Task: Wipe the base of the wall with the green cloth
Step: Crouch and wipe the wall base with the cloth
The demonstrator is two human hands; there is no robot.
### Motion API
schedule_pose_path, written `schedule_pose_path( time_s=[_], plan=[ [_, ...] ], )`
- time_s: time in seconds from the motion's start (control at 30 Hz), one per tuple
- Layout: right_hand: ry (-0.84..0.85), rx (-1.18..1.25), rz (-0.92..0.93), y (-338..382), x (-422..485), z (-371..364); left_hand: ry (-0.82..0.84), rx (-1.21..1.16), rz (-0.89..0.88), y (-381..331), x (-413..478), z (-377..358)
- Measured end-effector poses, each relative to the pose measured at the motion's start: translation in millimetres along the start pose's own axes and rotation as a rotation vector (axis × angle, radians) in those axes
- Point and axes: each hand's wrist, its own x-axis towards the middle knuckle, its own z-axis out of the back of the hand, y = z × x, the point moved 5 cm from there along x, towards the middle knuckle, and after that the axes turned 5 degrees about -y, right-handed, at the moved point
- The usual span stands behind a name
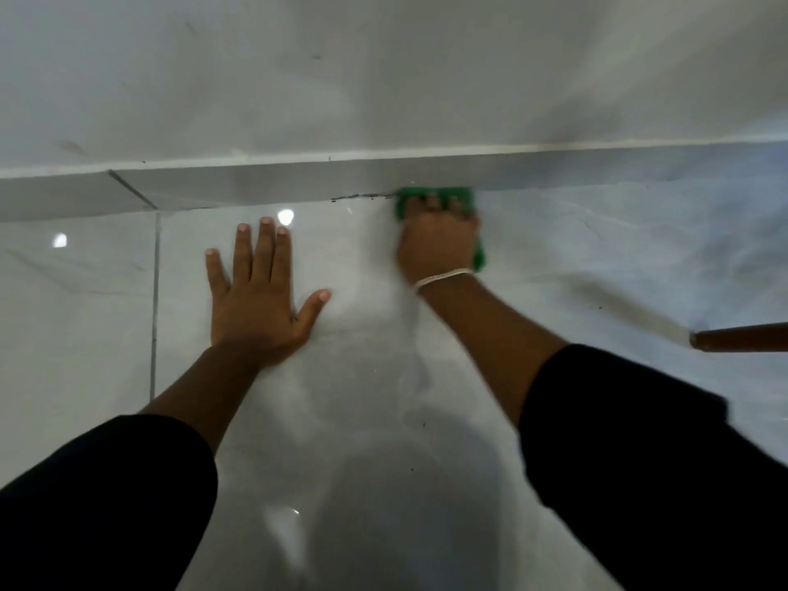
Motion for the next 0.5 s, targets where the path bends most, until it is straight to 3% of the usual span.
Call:
schedule_pose_path(
  time_s=[0.1, 0.2, 0.37, 0.5],
  plan=[
    [0.016, 0.059, 0.171, 58, -11, -2, 0.017, 0.007, 0.019, 0, -1, 2],
    [-0.014, 0.049, 0.289, 18, -6, 7, 0.026, 0.004, 0.006, 0, -2, 4],
    [-0.071, 0.003, 0.018, -95, 14, 23, 0.013, -0.001, 0.001, 13, -4, 4],
    [-0.084, 0.011, -0.158, -63, 15, 14, 0.0, 0.006, -0.004, 14, -2, 1]
  ],
)
